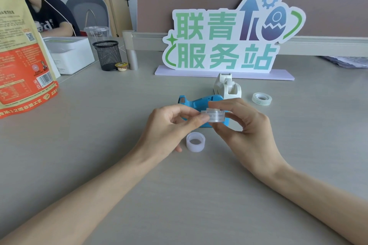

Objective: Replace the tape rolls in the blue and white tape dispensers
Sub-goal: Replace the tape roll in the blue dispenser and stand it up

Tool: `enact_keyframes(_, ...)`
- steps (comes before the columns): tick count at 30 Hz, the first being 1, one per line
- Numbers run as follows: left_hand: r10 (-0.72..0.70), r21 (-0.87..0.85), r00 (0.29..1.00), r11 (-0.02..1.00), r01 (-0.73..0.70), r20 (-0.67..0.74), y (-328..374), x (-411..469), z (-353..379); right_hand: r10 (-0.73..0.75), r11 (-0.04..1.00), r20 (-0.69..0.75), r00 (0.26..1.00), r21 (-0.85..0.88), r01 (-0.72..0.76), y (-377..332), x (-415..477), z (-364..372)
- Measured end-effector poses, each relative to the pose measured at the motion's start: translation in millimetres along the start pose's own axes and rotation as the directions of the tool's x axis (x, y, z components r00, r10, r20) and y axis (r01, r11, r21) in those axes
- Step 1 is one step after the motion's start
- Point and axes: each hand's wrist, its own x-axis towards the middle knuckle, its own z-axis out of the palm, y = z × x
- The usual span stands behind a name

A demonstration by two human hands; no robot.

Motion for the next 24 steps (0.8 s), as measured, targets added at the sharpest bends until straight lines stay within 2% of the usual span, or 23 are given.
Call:
enact_keyframes(4,-0.022,-0.012,1.0,1.0,0.022,-0.007,1.5,-0.5,3.1,-0.055,0.994,-0.009,0.998,-0.097,0.054,-1.4,-1.7,0.8)
enact_keyframes(9,-0.018,-0.005,0.999,1.0,0.017,-0.031,1.0,0.6,2.5,-0.087,0.99,-0.007,0.996,-0.115,0.085,-1.0,-1.9,1.6)
enact_keyframes(15,0.016,0.004,1.0,1.0,-0.016,0.001,-0.8,1.8,1.6,-0.021,0.996,0.0,1.0,-0.082,0.02,-0.1,-0.9,1.3)
enact_keyframes(20,0.124,0.029,0.988,0.992,-0.121,-0.096,-6.7,8.7,0.4,0.057,0.998,-0.001,0.998,0.0,-0.057,-1.8,6.4,1.7)
enact_keyframes(24,0.226,0.067,0.953,0.974,-0.217,-0.204,-9.4,19.1,1.6,0.047,0.999,-0.038,0.998,0.018,-0.046,-2.9,17.7,7.3)
